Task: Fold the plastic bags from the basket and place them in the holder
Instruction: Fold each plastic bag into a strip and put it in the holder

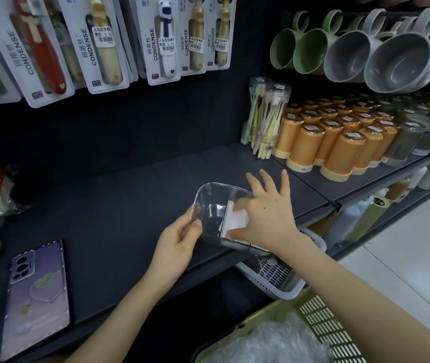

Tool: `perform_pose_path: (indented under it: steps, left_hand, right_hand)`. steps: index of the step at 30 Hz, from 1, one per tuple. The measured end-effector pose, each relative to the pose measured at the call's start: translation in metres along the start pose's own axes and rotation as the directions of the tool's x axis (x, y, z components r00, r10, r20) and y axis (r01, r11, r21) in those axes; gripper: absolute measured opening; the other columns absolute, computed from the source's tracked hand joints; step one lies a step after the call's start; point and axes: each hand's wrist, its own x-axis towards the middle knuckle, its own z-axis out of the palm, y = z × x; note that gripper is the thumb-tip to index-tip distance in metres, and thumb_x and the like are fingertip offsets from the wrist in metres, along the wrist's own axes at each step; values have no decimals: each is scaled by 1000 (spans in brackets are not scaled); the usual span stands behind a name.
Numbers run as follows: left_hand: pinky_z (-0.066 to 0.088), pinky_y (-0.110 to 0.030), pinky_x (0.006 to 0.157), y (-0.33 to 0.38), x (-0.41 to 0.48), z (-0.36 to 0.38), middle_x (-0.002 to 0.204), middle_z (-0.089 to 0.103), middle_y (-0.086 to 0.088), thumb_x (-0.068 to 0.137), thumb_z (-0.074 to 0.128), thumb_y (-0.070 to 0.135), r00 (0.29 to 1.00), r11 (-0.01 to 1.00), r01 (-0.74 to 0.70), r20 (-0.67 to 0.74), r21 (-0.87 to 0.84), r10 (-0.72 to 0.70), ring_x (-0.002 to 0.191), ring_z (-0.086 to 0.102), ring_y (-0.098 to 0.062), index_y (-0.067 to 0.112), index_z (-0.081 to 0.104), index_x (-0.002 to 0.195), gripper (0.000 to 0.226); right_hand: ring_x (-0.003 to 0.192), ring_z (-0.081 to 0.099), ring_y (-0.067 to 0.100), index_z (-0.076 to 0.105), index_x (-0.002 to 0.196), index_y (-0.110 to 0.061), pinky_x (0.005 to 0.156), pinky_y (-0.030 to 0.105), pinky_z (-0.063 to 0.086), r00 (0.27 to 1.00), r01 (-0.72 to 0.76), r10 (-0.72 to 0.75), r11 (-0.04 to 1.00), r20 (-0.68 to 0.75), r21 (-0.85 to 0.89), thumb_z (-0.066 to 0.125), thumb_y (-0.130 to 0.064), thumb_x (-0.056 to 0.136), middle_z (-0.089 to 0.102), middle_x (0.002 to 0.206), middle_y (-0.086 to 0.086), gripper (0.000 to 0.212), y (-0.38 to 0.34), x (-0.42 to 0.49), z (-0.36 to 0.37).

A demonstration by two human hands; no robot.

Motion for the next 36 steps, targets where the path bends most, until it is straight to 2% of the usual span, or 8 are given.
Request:
perform_pose_path:
  steps: [3,9,14,21,26,30,33,36]
  left_hand:
    - [36,2,82,4,-2,0,86,60,46,100,43,3,1000,1000,-7,8,14,7,93,53,26,39,56,104,39]
    - [34,4,82,2,-3,4,91,56,51,101,43,7,999,999,-34,2,8,34,99,49,28,41,51,110,36]
    - [35,2,85,-1,-3,6,94,57,49,101,43,11,1000,1000,-15,-2,-20,15,103,52,24,45,48,110,36]
    - [38,-4,93,-2,0,5,100,58,47,102,43,13,1000,1000,-23,11,-17,23,108,53,19,47,49,109,35]
    - [36,-31,112,-8,12,7,112,63,30,102,42,21,999,998,49,2,-30,-49,123,52,0,49,53,107,31]
    - [37,-36,112,-6,24,11,133,59,3,102,41,24,995,995,99,12,-19,-99,124,52,-7,30,52,128,29]
    - [29,-32,116,-6,30,7,139,53,6,103,37,31,994,992,105,32,66,-108,130,46,-6,31,46,134,33]
    - [18,-24,116,-13,31,-4,151,38,7,102,33,39,998,902,45,26,430,-62,142,30,-11,24,37,147,47]
  right_hand:
    - [146,6,38,63,120,-36,111,65,-11,1000,-16,16,1000,18,-17,60,-74,69,19,157,10,63,-3,3,0]
    - [146,7,33,60,121,-37,113,62,-8,999,-24,18,993,47,118,63,-73,68,17,158,7,65,3,-3,-2]
    - [140,29,37,70,93,-28,112,64,4,991,-18,44,981,-129,196,76,-64,62,42,147,12,47,14,-11,-3]
    - [144,20,25,65,105,-33,116,55,0,992,-121,114,968,46,220,61,-68,75,30,153,0,46,11,-14,-3]
    - [139,32,22,57,127,-32,115,47,19,994,-51,98,818,-51,573,40,-86,54,36,150,1,91,23,-43,11]
    - [132,35,23,41,140,-34,104,35,35,999,-15,39,785,-26,620,59,-76,60,32,148,-1,92,28,-49,25]
    - [126,38,20,43,137,-33,96,31,37,994,-23,85,778,-69,628,66,-66,66,38,141,-4,82,32,-44,31]
    - [121,43,23,48,133,-29,95,34,39,977,-86,193,752,-93,653,51,-73,60,44,136,-1,86,44,-33,40]
